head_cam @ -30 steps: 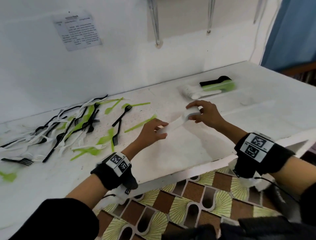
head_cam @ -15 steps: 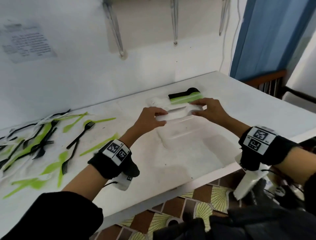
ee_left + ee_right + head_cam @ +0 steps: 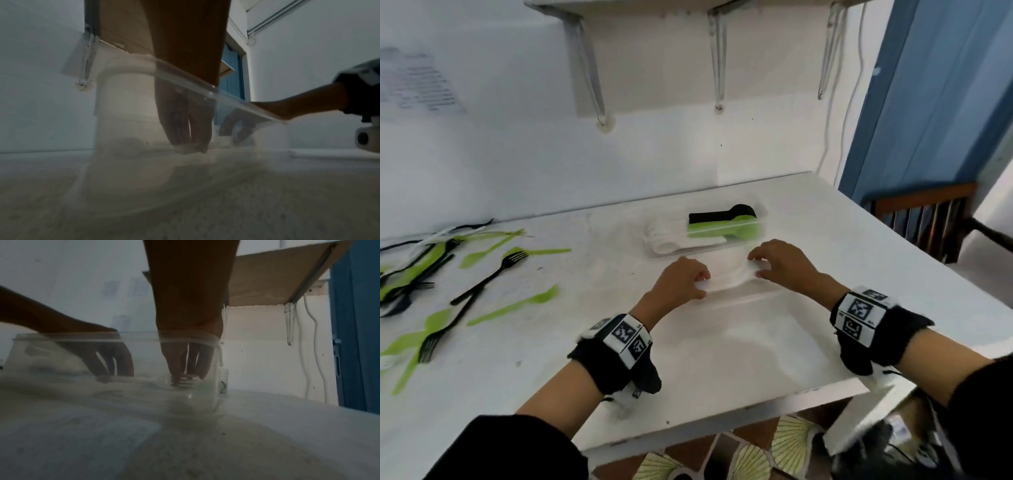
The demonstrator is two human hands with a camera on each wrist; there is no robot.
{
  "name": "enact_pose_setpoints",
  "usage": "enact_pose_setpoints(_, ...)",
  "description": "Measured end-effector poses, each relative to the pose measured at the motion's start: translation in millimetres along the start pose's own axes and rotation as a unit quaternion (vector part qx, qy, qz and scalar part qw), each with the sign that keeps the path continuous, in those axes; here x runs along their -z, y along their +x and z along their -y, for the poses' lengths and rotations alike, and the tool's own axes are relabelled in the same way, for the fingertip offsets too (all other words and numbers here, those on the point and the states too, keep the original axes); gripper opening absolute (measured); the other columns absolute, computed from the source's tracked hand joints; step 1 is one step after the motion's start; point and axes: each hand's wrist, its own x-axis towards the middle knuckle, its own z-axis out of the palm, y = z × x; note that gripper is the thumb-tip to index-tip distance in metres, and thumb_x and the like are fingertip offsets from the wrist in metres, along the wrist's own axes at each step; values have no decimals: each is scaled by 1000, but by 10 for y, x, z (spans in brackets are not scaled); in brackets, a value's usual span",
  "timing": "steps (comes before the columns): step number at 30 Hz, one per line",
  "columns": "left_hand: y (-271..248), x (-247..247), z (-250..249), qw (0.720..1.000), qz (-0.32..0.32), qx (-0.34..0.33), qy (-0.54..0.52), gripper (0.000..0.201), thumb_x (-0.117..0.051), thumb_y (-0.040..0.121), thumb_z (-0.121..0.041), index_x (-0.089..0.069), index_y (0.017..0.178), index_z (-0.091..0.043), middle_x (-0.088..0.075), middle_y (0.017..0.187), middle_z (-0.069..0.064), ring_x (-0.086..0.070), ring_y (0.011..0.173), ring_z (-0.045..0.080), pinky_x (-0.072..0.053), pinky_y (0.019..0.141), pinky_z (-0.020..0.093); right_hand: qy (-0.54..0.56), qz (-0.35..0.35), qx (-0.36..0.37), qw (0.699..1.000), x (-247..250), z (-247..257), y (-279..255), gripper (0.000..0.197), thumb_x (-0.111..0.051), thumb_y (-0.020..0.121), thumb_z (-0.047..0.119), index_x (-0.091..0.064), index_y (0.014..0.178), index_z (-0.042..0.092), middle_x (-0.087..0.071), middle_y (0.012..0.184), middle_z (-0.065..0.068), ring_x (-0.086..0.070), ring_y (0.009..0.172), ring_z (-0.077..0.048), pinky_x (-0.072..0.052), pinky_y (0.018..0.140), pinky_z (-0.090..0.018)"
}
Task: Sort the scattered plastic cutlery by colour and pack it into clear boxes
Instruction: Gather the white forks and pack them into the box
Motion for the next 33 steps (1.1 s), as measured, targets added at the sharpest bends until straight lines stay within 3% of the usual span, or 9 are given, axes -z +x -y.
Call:
enact_pose_setpoints(6,66,-77,-5,1000,1,3,1,37,-72,79,-11,-65,115,-8,-65,112,9,-60,103,22,-43,84,23,39,7,-2,999,-56,-76,1,35,-61,85,9,-59,120,12,-57,119,-9,-46,116,-24,-32,91,-26)
enact_pose_setpoints(11,89,-120,15,999,-21,-18,34,35,-70,80,-10,-66,115,-11,-62,113,7,-58,100,23,-37,78,21,53,-11,15,998,-65,-50,19,36,-55,84,-2,-67,111,19,-59,113,-4,-46,113,-20,-31,79,-20)
enact_pose_setpoints(15,66,-119,-8,996,-50,-63,38,31,-72,79,-13,-70,110,-17,-64,111,-1,-56,100,17,-39,75,21,14,-37,-16,999,-63,-27,16,40,-52,86,-5,-68,112,21,-58,108,-8,-49,107,-23,-34,73,-23)
enact_pose_setpoints(19,51,-108,-29,996,-39,-72,34,26,-68,81,-8,-72,106,-16,-67,108,0,-59,97,18,-44,77,25,31,-44,-31,998,-58,-23,-5,40,-50,84,-8,-69,108,17,-59,107,-9,-53,104,-23,-38,74,-26)
enact_pose_setpoints(25,20,-106,-5,995,-95,-1,11,19,-70,81,-17,-70,100,-14,-68,99,1,-62,88,17,-46,75,26,80,-9,-16,997,-44,-15,-8,26,-55,86,-1,-72,100,14,-51,95,-6,-58,95,-25,-38,73,-22)
enact_pose_setpoints(28,16,-110,20,992,-119,44,13,21,-71,81,-26,-70,97,-12,-68,94,-1,-61,83,14,-41,71,23,85,-15,-25,996,-30,1,-13,22,-56,87,1,-73,96,13,-55,101,-10,-59,95,-25,-39,74,-21)
enact_pose_setpoints(33,50,-107,30,990,-82,81,-81,32,-79,73,-24,-72,97,-5,-71,89,9,-61,74,10,-47,71,15,75,-36,-62,995,-48,2,-18,24,-54,86,-2,-72,93,12,-56,102,-10,-59,93,-26,-33,68,-20)
